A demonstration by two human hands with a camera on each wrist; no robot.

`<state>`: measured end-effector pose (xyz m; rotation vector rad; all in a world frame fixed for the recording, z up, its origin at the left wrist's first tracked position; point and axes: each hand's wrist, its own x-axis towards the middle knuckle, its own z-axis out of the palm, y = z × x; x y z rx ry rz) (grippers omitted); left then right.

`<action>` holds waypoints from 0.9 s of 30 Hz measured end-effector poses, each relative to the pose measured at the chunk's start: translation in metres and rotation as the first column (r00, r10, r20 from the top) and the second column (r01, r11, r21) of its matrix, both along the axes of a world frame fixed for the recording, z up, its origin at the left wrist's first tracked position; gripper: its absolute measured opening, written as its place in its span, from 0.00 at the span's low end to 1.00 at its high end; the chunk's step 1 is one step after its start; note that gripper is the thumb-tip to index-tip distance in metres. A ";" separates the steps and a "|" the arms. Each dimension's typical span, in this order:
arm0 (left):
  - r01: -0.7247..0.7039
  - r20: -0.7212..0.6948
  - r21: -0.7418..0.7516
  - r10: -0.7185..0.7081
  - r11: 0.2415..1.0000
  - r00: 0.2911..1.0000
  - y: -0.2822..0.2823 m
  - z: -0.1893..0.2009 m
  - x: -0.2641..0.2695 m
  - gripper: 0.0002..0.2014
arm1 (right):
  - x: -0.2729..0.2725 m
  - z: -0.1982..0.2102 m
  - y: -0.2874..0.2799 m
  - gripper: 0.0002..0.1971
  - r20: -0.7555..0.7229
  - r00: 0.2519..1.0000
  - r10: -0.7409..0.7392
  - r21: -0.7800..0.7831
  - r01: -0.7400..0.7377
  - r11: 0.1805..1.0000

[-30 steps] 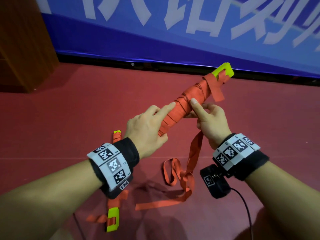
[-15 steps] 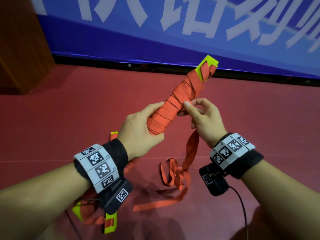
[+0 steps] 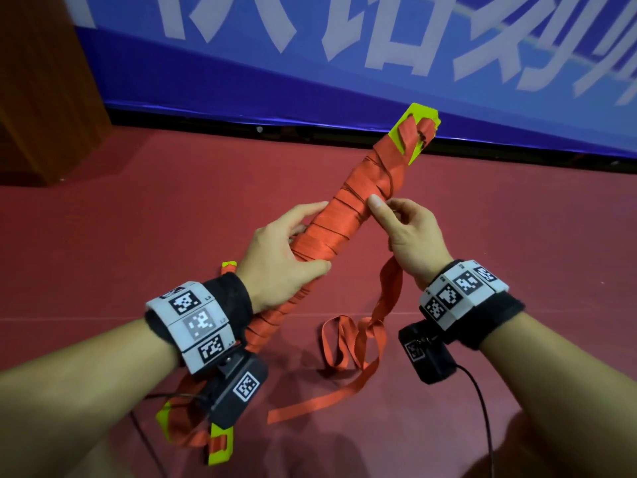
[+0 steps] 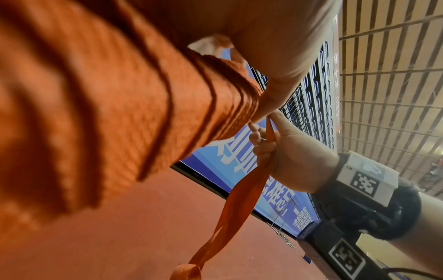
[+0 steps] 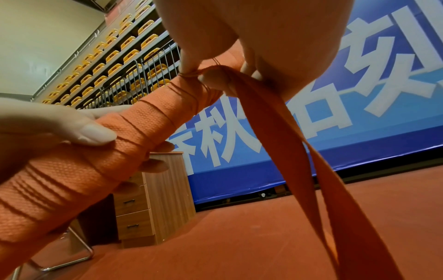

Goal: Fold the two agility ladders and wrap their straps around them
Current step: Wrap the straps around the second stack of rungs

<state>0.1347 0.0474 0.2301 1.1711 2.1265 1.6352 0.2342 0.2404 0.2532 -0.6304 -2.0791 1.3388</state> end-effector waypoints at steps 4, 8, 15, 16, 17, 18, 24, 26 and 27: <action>0.101 0.126 0.015 -0.102 0.995 0.987 0.000 0.001 -0.002 0.39 | -0.001 0.000 -0.003 0.18 0.036 0.996 0.080 -0.034 -0.079 0.996; 0.179 0.204 0.021 -0.180 0.984 0.962 0.000 0.002 -0.004 0.38 | -0.001 -0.004 -0.005 0.23 -0.074 0.988 0.139 -0.164 -0.150 0.975; 0.227 0.233 -0.045 -0.211 0.973 0.949 0.002 0.003 -0.009 0.34 | -0.002 -0.002 -0.009 0.17 -0.155 0.975 0.160 -0.271 -0.198 0.942; 0.220 0.199 -0.074 -0.202 0.973 0.959 0.003 0.004 -0.008 0.33 | -0.003 -0.002 -0.011 0.16 -0.155 0.978 0.139 -0.279 -0.179 0.943; 0.199 0.145 -0.112 -0.182 0.974 0.973 0.003 0.004 -0.008 0.33 | -0.004 -0.002 -0.012 0.16 -0.154 0.981 0.119 -0.285 -0.160 0.945; 0.164 0.078 -0.155 -0.154 0.974 0.985 0.004 0.004 -0.008 0.33 | -0.006 -0.002 -0.013 0.16 -0.150 0.984 0.092 -0.294 -0.133 0.947; -0.093 -0.371 -0.313 -0.032 0.945 0.928 0.005 0.005 0.000 0.47 | -0.016 -0.003 -0.020 0.30 -0.151 0.985 -0.087 -0.339 0.031 0.940; -0.160 -0.441 -0.281 0.020 0.946 0.897 0.005 0.004 0.005 0.42 | -0.018 -0.002 -0.021 0.34 -0.150 0.982 -0.119 -0.338 0.062 0.939; -0.185 -0.463 -0.242 0.054 0.952 0.885 0.006 0.003 0.006 0.38 | -0.019 -0.002 -0.021 0.35 -0.142 0.981 -0.130 -0.336 0.076 0.939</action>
